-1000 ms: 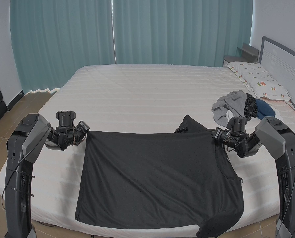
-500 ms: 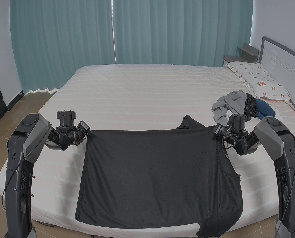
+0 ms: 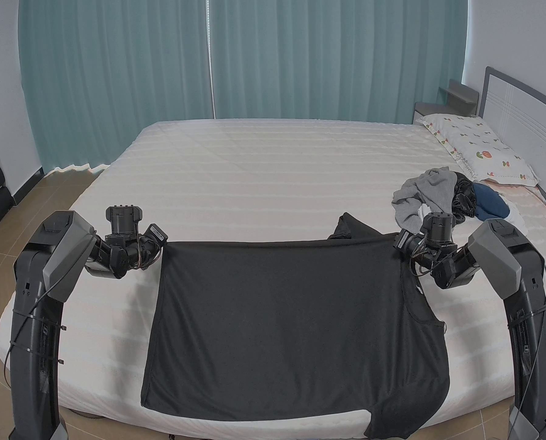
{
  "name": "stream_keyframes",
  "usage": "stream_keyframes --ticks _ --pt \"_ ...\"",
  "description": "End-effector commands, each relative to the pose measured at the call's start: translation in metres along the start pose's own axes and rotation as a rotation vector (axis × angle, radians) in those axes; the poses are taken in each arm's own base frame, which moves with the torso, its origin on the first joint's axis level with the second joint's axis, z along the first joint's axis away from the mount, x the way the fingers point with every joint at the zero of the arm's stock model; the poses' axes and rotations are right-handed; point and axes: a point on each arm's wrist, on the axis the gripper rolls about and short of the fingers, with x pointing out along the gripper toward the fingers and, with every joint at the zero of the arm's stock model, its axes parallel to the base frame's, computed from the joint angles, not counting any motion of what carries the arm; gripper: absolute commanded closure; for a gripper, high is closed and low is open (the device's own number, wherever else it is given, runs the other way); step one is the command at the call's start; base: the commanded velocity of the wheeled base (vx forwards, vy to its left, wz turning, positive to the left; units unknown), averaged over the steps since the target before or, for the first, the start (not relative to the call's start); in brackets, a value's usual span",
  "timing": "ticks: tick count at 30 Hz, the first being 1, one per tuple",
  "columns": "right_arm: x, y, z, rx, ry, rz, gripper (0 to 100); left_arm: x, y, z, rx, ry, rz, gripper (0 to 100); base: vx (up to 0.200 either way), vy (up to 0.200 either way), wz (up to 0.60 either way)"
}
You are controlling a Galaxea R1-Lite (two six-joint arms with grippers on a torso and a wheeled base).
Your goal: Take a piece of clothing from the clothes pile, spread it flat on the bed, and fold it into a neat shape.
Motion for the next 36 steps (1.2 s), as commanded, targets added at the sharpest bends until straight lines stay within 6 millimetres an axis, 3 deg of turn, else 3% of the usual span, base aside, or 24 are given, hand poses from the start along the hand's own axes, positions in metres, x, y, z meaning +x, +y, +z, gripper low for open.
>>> stream_keyframes --ticks 1,3,4,5,6,13,16,18,20,23,27,28,29,32,33,34,36 --pt "0.001 -0.001 -0.002 0.000 0.004 -0.001 100 0.001 0.000 0.000 -0.001 0.000 -0.002 100 0.000 0.000 0.00" --pt "0.002 -0.002 -0.007 -0.001 0.012 -0.002 100 0.001 -0.001 -0.001 0.000 0.005 0.000 100 0.000 0.000 0.00" --pt "0.002 -0.002 -0.008 -0.001 0.013 -0.001 0 0.001 -0.001 -0.001 0.000 0.006 0.001 100 0.000 0.000 0.00" --pt "0.002 -0.001 -0.009 -0.002 0.015 -0.001 0 0.001 -0.001 -0.002 0.001 0.007 0.001 100 0.000 0.000 0.00" --pt "0.002 -0.001 -0.010 -0.002 0.017 0.000 0 0.001 -0.001 -0.003 0.001 0.009 0.001 0 0.000 0.000 0.00" --pt "-0.001 -0.001 -0.009 0.005 0.006 0.005 0 0.000 -0.001 -0.003 -0.002 0.010 0.004 0 0.000 0.000 0.00" --pt "-0.006 0.000 0.001 0.027 -0.023 0.011 0 -0.002 -0.001 -0.002 -0.006 0.010 0.008 0 0.000 0.000 0.00" --pt "-0.018 0.000 0.025 0.066 -0.080 0.021 0 -0.015 -0.009 0.005 -0.024 -0.004 0.003 0 0.000 0.000 0.00" --pt "-0.029 -0.001 0.035 0.096 -0.105 0.026 0 -0.032 -0.019 0.012 -0.041 -0.027 0.004 0 0.000 0.000 0.00" --pt "-0.059 0.002 0.049 0.139 -0.117 0.032 0 -0.068 -0.034 0.021 -0.072 -0.042 0.004 0 0.000 0.000 0.00" --pt "-0.113 0.009 0.043 0.168 -0.030 0.071 0 -0.109 -0.042 0.021 -0.073 -0.030 0.003 0 0.000 0.000 0.00" --pt "-0.117 0.009 0.043 0.168 -0.025 0.079 0 -0.112 -0.042 0.020 -0.072 -0.029 0.005 0 0.000 0.000 0.00" --pt "-0.139 0.013 0.039 0.169 0.002 0.116 0 -0.124 -0.040 0.016 -0.074 -0.020 0.019 0 0.000 0.000 0.00" --pt "-0.181 0.020 0.027 0.166 0.069 0.164 0 -0.153 -0.036 0.005 -0.081 0.015 0.043 0 0.000 0.000 0.00" --pt "-0.185 0.021 0.027 0.166 0.075 0.167 0 -0.155 -0.035 0.004 -0.082 0.020 0.047 0 0.000 0.000 0.00" --pt "-0.205 0.024 0.020 0.167 0.112 0.172 0 -0.169 -0.030 -0.007 -0.082 0.058 0.064 0 0.000 0.000 0.00" --pt "-0.224 0.024 0.010 0.171 0.156 0.159 0 -0.184 -0.022 -0.020 -0.086 0.107 0.078 0 0.000 0.000 0.00"
